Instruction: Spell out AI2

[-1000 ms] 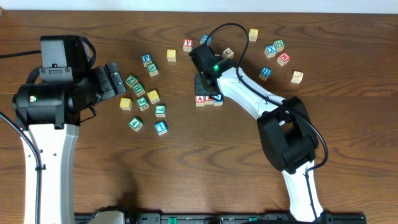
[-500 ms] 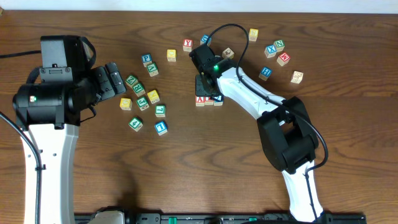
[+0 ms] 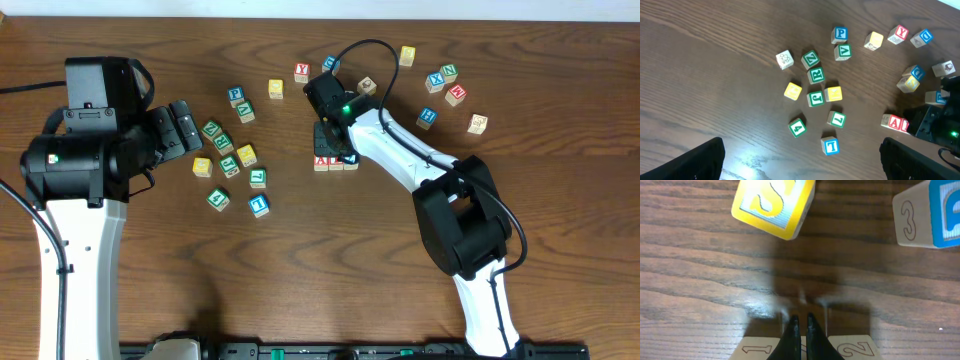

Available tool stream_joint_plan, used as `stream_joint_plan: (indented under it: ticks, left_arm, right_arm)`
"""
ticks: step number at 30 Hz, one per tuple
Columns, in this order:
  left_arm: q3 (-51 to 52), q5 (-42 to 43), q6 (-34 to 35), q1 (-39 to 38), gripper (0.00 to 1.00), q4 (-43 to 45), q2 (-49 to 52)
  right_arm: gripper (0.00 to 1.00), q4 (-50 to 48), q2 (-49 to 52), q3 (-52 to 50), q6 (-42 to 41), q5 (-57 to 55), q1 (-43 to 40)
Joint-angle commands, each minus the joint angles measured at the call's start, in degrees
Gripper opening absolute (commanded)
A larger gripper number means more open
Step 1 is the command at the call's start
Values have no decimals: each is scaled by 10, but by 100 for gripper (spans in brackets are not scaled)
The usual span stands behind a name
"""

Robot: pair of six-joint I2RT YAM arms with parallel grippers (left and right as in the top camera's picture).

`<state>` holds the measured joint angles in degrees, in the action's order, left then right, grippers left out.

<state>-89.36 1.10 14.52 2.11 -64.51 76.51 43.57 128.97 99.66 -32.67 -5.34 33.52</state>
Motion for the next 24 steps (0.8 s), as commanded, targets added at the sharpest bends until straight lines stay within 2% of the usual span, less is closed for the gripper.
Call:
stream_joint_plan:
  ticks: [1, 13, 24]
  left_arm:
    - [2, -7, -10, 2, 98, -2, 5]
    - [2, -7, -10, 2, 98, -2, 5]
    - [2, -7, -10, 2, 98, -2, 5]
  right_arm:
    - [1, 4, 7, 7, -5, -3, 3]
    - [4, -25, -3, 22, 4, 4, -16]
    - [8, -8, -19, 49, 27, 27, -7]
